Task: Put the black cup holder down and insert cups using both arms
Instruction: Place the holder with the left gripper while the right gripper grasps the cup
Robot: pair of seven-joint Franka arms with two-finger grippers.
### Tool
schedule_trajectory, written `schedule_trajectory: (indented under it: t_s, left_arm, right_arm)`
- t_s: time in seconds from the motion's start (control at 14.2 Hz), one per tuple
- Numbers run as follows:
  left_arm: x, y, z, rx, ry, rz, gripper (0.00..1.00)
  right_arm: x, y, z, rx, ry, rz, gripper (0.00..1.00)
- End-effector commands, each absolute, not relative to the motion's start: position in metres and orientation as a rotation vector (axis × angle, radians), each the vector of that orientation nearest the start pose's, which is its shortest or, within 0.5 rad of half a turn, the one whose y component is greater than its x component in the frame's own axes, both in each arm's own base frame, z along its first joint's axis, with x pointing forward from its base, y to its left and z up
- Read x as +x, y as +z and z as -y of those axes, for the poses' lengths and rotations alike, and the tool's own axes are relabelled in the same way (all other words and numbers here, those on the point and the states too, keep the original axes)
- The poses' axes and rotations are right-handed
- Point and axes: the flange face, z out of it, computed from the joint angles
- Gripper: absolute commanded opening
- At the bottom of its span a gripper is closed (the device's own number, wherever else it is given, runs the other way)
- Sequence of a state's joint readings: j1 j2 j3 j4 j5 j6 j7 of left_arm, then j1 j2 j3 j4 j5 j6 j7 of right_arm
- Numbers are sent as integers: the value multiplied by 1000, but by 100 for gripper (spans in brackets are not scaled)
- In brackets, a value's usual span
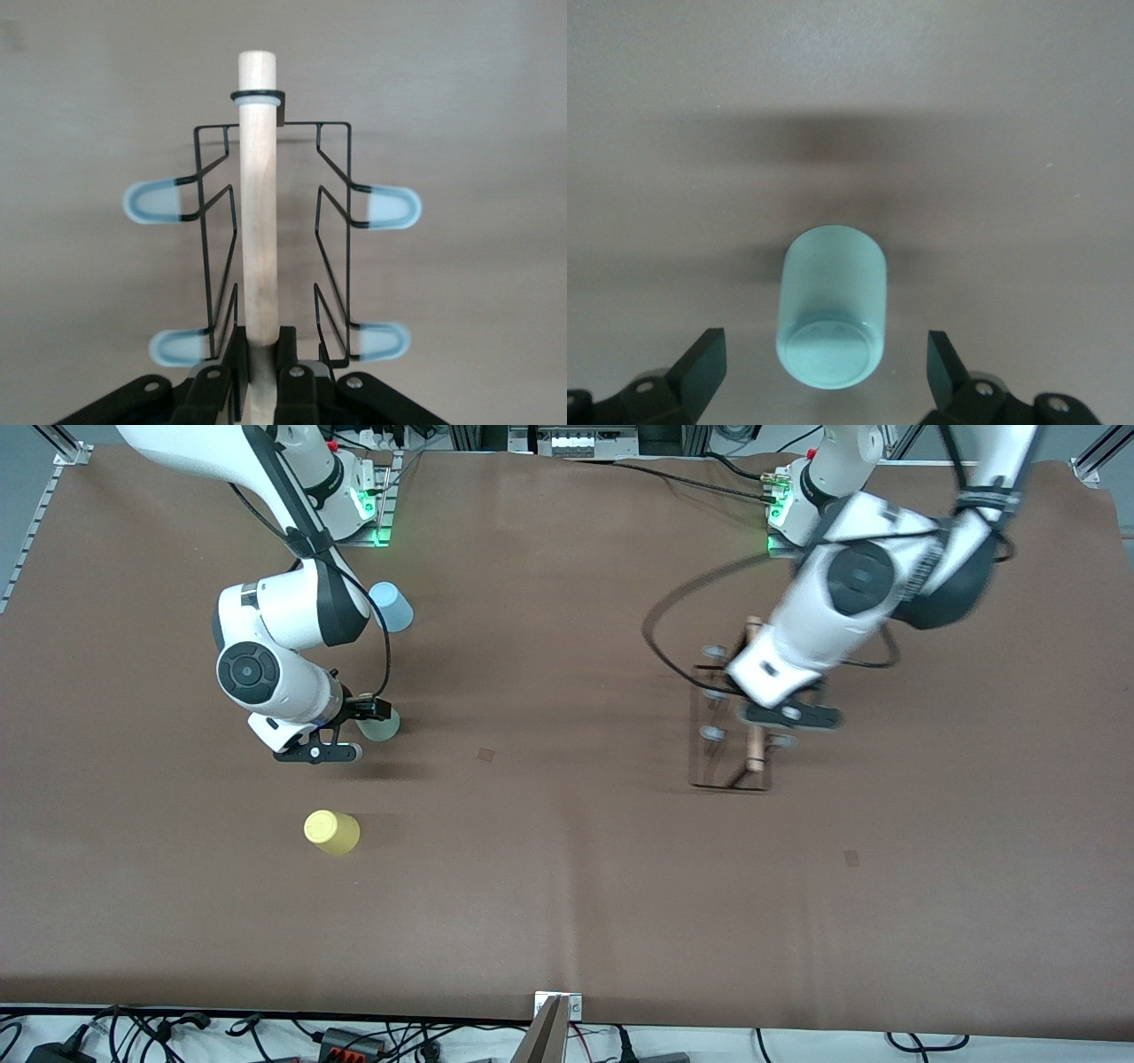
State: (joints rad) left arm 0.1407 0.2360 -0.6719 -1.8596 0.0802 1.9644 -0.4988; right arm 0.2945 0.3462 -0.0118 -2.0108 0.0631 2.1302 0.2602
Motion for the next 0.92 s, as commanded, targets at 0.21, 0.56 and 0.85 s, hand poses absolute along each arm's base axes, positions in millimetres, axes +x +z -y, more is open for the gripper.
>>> schedule_trajectory:
  t_s: [0.21, 0.56, 0.85]
  left_arm:
    - [518, 402, 446, -3289, 280, -5, 1]
    - [501, 371, 512, -3276, 193, 47, 1]
    - [499, 352, 527, -3320, 145, 33, 1]
  right_arm:
    - [547, 246, -165, -3099, 434, -93, 100]
    - [544, 236, -161, -3100, 481, -101, 100]
    - [541, 222, -160, -3100, 528, -103, 100]
